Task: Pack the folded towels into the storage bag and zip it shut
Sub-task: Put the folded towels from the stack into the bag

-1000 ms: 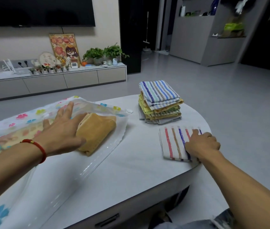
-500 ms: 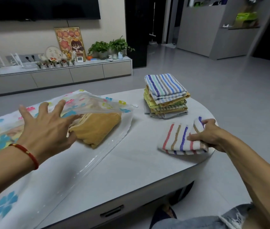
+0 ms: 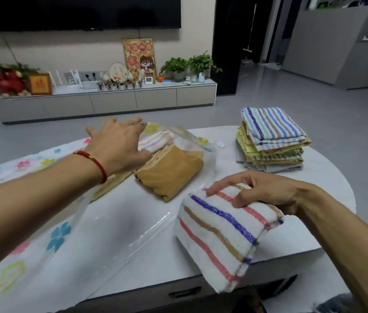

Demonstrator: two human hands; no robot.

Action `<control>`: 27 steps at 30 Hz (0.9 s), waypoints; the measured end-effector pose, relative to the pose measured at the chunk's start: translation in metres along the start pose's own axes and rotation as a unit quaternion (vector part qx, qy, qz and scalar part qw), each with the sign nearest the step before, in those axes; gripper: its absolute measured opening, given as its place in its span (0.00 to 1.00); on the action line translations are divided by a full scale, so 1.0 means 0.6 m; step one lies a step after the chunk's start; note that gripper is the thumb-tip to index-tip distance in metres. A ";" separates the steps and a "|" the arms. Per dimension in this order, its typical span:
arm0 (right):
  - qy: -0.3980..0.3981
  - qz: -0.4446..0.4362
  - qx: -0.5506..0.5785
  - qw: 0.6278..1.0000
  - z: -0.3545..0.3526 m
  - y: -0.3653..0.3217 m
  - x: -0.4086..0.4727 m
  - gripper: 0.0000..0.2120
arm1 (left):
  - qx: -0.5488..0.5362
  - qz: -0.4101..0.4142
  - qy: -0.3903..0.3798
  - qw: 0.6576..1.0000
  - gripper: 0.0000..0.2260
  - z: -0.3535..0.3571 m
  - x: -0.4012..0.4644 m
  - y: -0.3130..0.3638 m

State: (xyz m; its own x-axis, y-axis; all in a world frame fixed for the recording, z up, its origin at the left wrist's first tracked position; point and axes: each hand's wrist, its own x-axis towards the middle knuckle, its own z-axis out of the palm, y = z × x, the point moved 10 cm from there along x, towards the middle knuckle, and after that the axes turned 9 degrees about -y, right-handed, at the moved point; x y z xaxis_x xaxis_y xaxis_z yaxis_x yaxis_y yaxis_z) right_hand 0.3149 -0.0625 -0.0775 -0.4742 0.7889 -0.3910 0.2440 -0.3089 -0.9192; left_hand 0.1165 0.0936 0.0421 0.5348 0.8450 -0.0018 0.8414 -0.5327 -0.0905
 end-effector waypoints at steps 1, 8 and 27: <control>-0.028 -0.015 -0.007 0.999 0.021 -0.019 0.030 0.22 | -0.044 0.002 -0.007 0.999 0.35 -0.006 0.002 -0.002; 0.188 -0.158 0.102 0.964 -0.015 -0.113 0.244 0.23 | -0.173 0.003 -0.012 0.985 0.34 -0.049 0.013 -0.017; 0.405 0.093 -0.123 0.901 -0.041 0.002 0.274 0.40 | -0.186 0.012 -0.026 0.982 0.35 -0.030 -0.001 -0.016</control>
State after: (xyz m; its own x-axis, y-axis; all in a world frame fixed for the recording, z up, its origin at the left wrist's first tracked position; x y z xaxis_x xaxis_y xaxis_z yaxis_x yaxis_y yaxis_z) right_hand 0.2579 0.0799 -0.1421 0.3429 0.8953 -0.2842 0.4834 -0.4276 -0.7639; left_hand 0.1094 0.0974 0.0611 0.5585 0.8279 -0.0508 0.8036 -0.5248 0.2807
